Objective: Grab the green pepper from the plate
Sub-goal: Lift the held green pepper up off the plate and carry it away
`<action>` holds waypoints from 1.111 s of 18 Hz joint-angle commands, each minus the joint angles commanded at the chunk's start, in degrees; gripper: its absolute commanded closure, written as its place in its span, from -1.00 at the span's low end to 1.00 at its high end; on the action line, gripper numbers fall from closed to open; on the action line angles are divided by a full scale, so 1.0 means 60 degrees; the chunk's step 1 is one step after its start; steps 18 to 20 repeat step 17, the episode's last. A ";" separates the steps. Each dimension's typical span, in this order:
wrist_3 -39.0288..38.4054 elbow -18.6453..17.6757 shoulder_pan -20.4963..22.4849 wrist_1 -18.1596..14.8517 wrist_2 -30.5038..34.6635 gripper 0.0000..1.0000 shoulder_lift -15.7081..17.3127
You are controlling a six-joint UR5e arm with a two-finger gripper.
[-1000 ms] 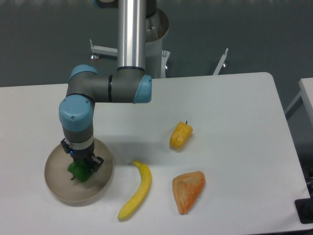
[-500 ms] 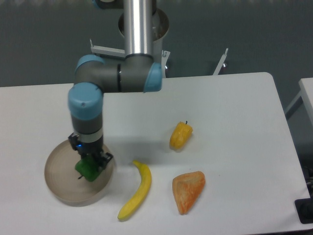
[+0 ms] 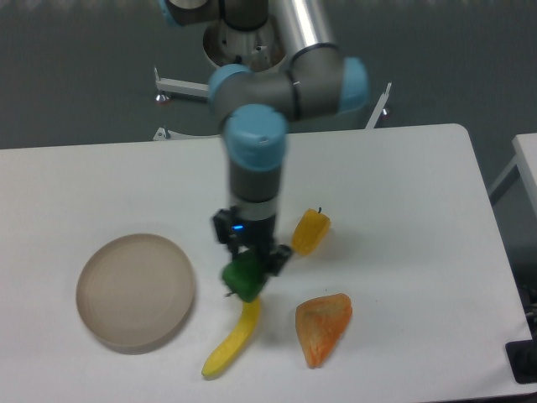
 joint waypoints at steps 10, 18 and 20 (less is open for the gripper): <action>0.1439 0.0541 0.0867 0.0132 0.1551 0.28 -0.0541; 0.1337 0.1069 0.0867 0.0219 0.1597 0.28 -0.0864; 0.1337 0.1069 0.0867 0.0219 0.1597 0.28 -0.0864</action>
